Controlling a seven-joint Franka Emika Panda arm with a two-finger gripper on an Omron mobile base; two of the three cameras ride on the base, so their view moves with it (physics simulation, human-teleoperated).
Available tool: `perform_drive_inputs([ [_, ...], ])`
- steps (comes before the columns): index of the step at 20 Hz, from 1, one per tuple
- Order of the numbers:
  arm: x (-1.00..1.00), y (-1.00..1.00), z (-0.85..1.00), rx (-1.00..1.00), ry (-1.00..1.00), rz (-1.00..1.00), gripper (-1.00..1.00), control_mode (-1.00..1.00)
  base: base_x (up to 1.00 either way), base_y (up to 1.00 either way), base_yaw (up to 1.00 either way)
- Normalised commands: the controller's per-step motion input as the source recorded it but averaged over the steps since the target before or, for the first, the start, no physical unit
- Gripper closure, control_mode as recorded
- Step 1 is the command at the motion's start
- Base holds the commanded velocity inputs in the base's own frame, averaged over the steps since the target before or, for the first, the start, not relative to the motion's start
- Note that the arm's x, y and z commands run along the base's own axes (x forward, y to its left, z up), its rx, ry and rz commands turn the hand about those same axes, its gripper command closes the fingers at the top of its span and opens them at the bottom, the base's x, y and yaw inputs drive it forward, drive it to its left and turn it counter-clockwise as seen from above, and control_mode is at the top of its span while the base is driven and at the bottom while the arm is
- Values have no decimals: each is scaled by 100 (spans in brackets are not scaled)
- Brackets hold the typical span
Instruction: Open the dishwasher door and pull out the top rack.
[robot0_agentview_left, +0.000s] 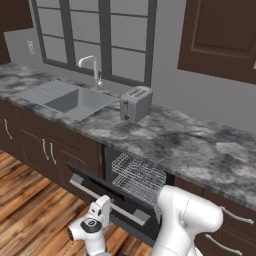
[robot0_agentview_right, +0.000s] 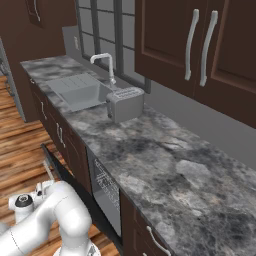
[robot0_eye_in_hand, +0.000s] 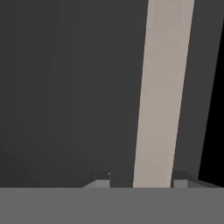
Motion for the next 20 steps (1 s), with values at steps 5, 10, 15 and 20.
perform_drive_inputs([
  [5, -32, 75, -56, 0, 0, -3, 100, -100, 0, 0, 0],
  [10, -28, 72, -64, 0, 0, -3, 100, -100, 0, 0, 0],
  [15, -29, 71, -70, 0, 0, -3, 100, -100, 0, 0, 0],
  [20, -28, 76, -68, -1, 0, -3, -100, -100, 0, 0, 0],
])
